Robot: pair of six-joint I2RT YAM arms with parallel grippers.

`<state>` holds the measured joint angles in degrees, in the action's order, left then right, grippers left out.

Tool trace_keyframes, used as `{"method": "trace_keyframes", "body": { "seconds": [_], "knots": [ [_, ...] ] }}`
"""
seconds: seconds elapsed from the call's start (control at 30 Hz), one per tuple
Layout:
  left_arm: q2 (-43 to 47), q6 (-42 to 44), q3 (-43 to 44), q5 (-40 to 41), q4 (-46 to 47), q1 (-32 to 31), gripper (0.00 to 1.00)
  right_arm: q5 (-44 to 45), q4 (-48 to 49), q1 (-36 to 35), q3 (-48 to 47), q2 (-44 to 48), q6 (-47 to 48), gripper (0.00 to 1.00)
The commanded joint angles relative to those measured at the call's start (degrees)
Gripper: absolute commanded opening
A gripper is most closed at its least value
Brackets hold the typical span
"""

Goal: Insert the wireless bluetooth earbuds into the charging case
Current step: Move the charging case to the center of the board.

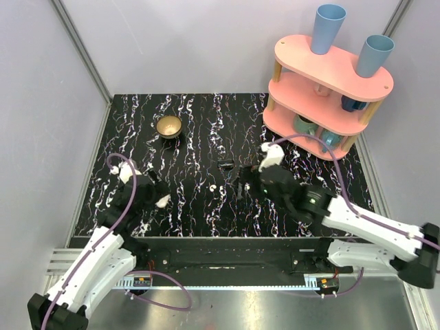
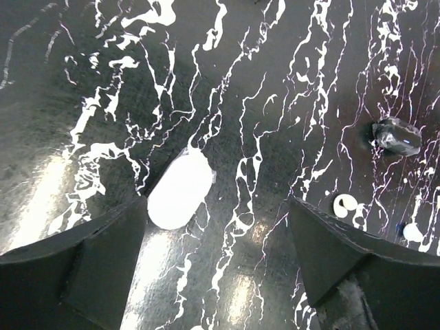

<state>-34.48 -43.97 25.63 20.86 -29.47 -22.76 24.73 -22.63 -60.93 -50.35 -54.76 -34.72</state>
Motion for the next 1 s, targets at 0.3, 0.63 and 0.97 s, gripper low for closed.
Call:
{"method": "trace_keyframes", "body": {
  "seconds": [0.3, 0.63, 0.97],
  "knots": [
    [10.46, 2.39, 14.53, 9.89, -13.67, 1.32, 0.98, -11.11, 0.31, 3.09, -26.63, -36.45, -4.47, 1.0],
    [21.2, 3.53, 15.77, 18.06, -17.72, 1.32, 0.99, -19.54, 3.48, 2.66, -40.86, -58.06, -22.93, 1.0],
    [21.82, 6.96, 17.26, 16.76, -18.6, 1.32, 0.99, -15.33, -1.71, -0.07, -55.11, -72.23, -26.98, 0.97]
  ]
}}
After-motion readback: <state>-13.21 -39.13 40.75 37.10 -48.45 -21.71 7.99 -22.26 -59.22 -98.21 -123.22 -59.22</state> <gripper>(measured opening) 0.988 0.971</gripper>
